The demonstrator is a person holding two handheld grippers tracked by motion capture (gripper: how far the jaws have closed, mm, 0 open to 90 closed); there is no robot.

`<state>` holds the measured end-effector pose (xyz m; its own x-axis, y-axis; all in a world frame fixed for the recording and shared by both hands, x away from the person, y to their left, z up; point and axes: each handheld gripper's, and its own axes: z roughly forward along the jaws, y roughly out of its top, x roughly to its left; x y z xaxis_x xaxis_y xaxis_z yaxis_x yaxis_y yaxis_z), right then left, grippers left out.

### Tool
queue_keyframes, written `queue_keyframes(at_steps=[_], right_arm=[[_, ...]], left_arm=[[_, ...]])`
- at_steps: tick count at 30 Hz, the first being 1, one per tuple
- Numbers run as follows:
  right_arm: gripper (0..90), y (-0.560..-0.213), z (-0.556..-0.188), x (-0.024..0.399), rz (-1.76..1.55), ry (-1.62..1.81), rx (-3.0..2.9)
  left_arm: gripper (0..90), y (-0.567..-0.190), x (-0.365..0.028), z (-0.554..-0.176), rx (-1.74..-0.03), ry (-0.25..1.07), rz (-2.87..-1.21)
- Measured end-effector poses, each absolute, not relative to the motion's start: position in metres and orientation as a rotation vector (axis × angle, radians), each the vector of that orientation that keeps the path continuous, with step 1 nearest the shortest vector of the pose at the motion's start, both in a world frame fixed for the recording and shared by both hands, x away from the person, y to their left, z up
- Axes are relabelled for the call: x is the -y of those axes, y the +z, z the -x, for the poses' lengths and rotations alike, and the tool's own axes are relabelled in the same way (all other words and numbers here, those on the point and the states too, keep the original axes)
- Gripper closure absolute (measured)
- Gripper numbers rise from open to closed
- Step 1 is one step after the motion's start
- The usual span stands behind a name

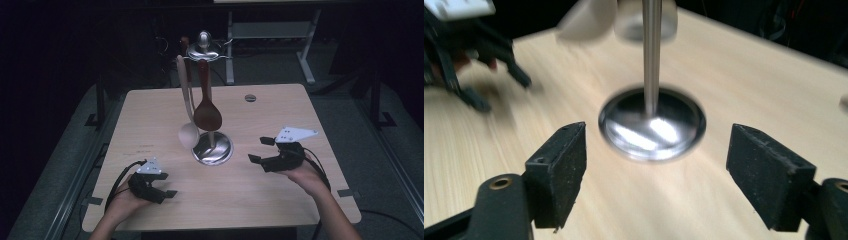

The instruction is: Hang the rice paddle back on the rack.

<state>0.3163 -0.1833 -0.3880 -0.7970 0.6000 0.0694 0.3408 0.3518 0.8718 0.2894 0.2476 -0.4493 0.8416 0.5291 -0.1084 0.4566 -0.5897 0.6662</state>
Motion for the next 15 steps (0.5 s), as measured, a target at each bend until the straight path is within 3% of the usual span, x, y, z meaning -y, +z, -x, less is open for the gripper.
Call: queue_keyframes(at_steps=[7, 15], right_arm=[[22.5, -0.428, -0.305, 0.188, -0.914, 1.317, -2.443], [22.5, -0.437, -0.303, 0.187, -0.946, 1.310, -2.465]], left_arm=[[25.6, -0.450, -0.249, -0.291, -0.701, 0.132, -2.314], [25.9, -0.451, -0.249, -0.292, -0.682, 0.139, -2.326]])
